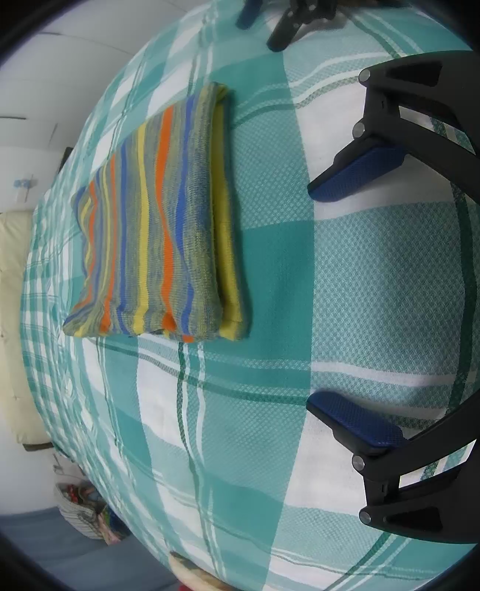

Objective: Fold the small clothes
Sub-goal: 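Open both grippers and withdraw from the folded sweater, then grasp the sweater's end with both grippers and fold it over once more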

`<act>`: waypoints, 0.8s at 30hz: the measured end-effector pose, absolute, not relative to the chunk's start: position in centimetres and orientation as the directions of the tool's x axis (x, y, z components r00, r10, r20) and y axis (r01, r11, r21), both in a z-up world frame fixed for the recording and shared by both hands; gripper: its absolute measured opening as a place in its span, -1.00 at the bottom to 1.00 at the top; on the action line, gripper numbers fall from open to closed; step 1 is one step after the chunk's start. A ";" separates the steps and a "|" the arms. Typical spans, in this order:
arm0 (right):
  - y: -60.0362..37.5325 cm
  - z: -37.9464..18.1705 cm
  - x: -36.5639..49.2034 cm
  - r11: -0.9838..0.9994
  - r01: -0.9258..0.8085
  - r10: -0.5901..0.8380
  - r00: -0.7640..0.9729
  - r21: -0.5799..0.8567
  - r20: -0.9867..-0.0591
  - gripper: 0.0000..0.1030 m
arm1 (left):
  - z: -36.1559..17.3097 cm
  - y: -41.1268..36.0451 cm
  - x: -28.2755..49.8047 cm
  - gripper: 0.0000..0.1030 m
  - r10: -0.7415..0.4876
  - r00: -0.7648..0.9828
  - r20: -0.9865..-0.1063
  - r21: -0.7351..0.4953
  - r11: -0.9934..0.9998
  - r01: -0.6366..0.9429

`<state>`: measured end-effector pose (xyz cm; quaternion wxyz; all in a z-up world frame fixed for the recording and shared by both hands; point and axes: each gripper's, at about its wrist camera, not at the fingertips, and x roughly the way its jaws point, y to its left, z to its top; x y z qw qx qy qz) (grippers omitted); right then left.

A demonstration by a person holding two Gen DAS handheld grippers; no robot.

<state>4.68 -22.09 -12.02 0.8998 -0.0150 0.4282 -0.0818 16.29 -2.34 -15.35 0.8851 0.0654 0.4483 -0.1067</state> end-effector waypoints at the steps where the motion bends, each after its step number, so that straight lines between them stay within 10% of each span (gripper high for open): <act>1: -22.1 -12.1 4.8 0.986 0.134 -0.160 0.620 -0.097 -0.768 0.99 | -15.3 -2.3 16.4 0.99 -0.131 0.570 -0.811 0.019 0.968 0.250; 8: -24.0 -7.9 4.3 0.984 0.065 0.069 0.716 0.164 -0.695 0.97 | -6.9 5.2 20.2 0.97 -0.291 0.664 -0.688 -0.238 0.956 0.173; 13: -25.9 -6.9 12.6 0.880 -0.037 0.368 0.684 0.474 -0.630 0.88 | -9.4 9.4 29.8 0.95 -0.395 0.501 -0.770 -0.327 0.918 0.222; 22: -25.6 -13.5 25.8 0.682 0.001 0.613 0.546 0.732 -0.571 0.17 | -14.9 6.8 33.9 0.90 -0.577 0.352 -0.737 -0.490 0.815 0.309; 24: -24.4 -14.0 27.2 0.696 0.016 0.600 0.535 0.718 -0.595 -0.21 | -15.0 5.5 34.1 0.45 -0.595 0.325 -0.735 -0.493 0.798 0.347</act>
